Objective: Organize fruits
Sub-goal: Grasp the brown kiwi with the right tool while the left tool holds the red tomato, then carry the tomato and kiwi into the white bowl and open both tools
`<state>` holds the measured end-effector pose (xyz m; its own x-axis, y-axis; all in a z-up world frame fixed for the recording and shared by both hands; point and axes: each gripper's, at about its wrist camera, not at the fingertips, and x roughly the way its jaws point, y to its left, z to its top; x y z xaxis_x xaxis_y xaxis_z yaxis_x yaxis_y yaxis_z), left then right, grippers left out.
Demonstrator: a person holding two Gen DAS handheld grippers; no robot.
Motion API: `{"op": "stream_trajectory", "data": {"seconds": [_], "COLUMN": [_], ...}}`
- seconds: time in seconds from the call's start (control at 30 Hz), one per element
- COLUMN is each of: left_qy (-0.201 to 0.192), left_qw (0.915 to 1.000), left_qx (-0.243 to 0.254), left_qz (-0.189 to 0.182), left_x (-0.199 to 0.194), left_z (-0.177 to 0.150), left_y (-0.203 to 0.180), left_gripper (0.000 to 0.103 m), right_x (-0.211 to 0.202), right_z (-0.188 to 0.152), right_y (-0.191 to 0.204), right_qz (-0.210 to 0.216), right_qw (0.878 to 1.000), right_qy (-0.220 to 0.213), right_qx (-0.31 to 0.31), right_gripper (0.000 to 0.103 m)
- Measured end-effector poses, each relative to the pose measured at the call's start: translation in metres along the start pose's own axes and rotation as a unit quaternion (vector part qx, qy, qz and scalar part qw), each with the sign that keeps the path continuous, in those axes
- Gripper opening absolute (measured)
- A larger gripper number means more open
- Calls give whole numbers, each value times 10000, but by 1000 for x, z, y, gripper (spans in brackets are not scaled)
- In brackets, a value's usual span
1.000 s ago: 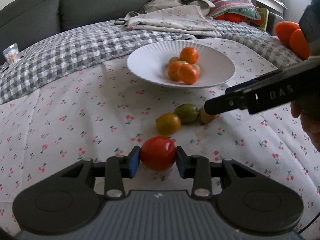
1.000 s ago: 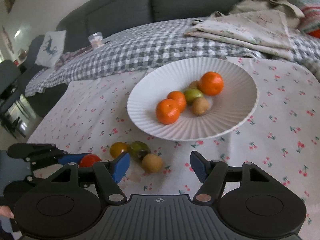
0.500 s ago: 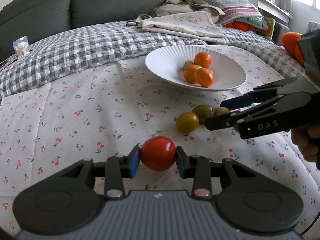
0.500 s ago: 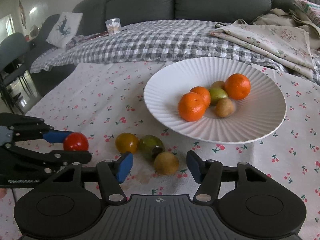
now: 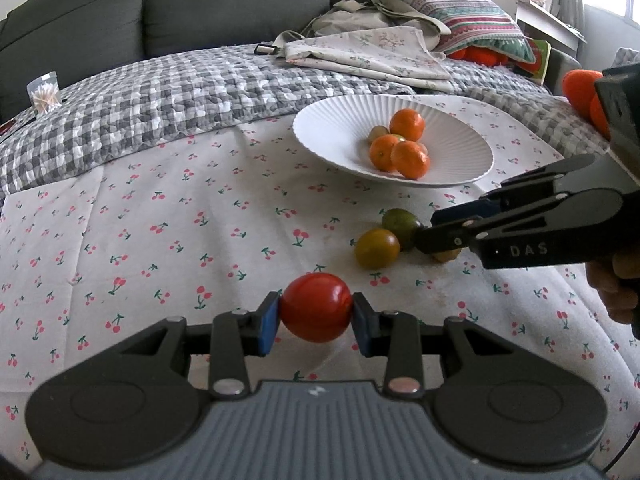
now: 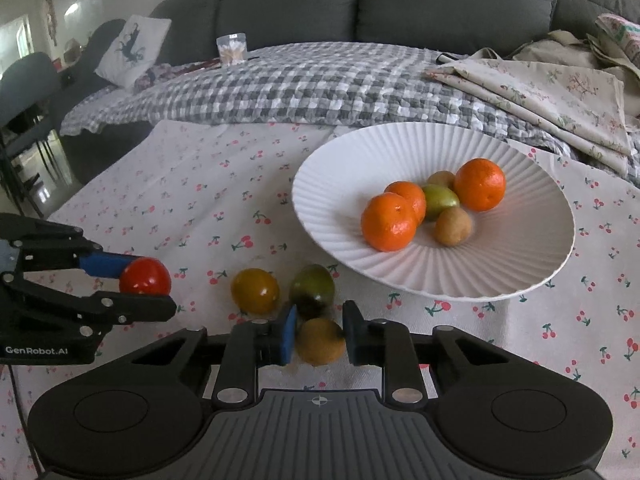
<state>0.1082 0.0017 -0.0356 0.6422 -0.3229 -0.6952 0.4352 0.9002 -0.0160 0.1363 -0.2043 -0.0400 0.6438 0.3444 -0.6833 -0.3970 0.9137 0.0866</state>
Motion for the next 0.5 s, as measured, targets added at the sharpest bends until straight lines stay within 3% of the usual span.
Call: {"op": "stream_trajectory", "data": {"seconds": [0.27,0.5], "left_qy": [-66,-172], "left_qw": [9999,9997], "left_qx": [-98,-193], "left_qz": [-12,-3], "left_x": [-2,-5], "left_z": [4,7], "left_y": [2,3], "left_gripper": [36,36], "right_x": [-7,-31], "right_z": [5,18], "right_y": [2,0], "right_qz": [-7,183], "right_qw": [10000,9994], "right_qy": [25,-215], "right_qx": [26,186], "right_gripper": [23,23]}}
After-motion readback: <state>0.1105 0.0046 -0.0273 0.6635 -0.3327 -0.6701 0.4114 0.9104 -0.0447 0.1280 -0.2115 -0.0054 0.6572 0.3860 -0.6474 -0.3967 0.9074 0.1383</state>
